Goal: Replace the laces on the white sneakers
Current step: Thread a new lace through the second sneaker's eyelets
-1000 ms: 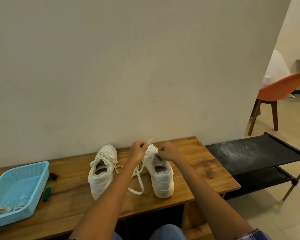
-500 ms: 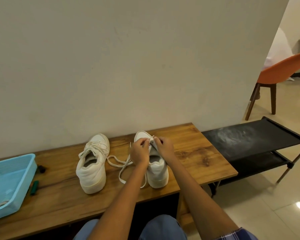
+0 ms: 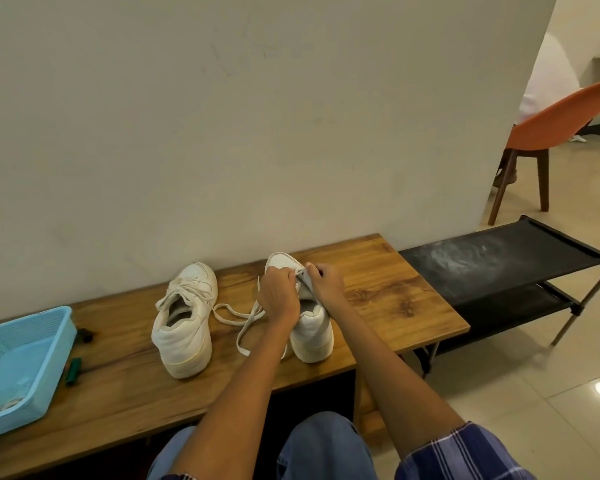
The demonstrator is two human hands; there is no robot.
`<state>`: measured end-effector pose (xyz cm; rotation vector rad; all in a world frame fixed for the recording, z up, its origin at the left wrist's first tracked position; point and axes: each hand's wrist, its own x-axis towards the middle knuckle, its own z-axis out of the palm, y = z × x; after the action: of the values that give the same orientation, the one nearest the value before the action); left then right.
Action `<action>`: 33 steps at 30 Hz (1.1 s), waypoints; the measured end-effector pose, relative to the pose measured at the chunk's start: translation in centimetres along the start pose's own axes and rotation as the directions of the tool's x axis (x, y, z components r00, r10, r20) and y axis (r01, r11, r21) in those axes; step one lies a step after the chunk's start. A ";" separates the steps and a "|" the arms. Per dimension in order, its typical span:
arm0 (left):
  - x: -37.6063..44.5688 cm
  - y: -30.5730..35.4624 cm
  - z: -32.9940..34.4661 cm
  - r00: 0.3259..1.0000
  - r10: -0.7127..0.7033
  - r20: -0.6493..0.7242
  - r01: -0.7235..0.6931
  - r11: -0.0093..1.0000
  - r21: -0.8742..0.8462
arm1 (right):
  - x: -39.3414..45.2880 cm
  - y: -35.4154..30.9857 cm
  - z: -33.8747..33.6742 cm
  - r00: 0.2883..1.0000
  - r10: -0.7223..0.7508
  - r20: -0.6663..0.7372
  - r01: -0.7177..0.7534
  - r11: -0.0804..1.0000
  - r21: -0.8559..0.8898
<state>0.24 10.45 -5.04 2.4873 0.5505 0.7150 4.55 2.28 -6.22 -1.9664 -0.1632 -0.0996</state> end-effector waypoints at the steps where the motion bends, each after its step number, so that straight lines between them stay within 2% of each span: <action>1: 0.0 0.1 -0.1 1.000 0.025 0.014 -0.025 0.999 0.043 | 0.0 0.1 0.0 1.000 0.002 -0.001 -0.002 1.000 0.003; 5: 0.0 0.4 -0.4 0.996 0.076 0.046 -0.080 0.991 0.108 | 0.2 0.4 0.2 1.000 -0.001 0.007 0.001 1.000 -0.010; 12: 0.3 0.4 -0.2 0.985 0.130 0.114 -0.144 0.982 0.125 | 0.0 0.2 0.0 1.000 -0.006 -0.028 0.005 0.999 -0.044; 16: 0.2 0.5 -0.2 0.991 0.109 0.073 -0.119 0.980 0.159 | -0.1 -0.1 -0.1 0.999 -0.025 -0.037 0.021 0.996 -0.091; 23: -0.1 0.9 -0.6 0.989 0.066 0.134 -0.088 0.983 0.163 | -0.4 -0.3 -0.2 0.999 -0.029 -0.018 0.028 0.995 -0.091; 27: -0.3 0.9 -0.9 0.991 0.074 0.116 -0.092 0.983 0.158 | -0.7 -0.4 -0.2 1.000 -0.030 0.005 0.031 0.999 -0.026; 31: -0.2 0.7 -0.5 0.992 0.028 0.121 -0.038 0.996 0.081 | -1.4 -0.8 -0.6 0.993 0.114 0.017 -0.114 0.949 0.292; 33: -0.1 0.7 -0.3 0.991 0.026 0.129 -0.029 0.999 0.020 | -1.3 -1.0 -0.6 0.988 0.150 0.030 -0.151 0.937 0.316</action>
<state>0.20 9.92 -4.46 2.5444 0.4806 0.5569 3.15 2.00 -5.27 -1.6502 -0.0281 0.0315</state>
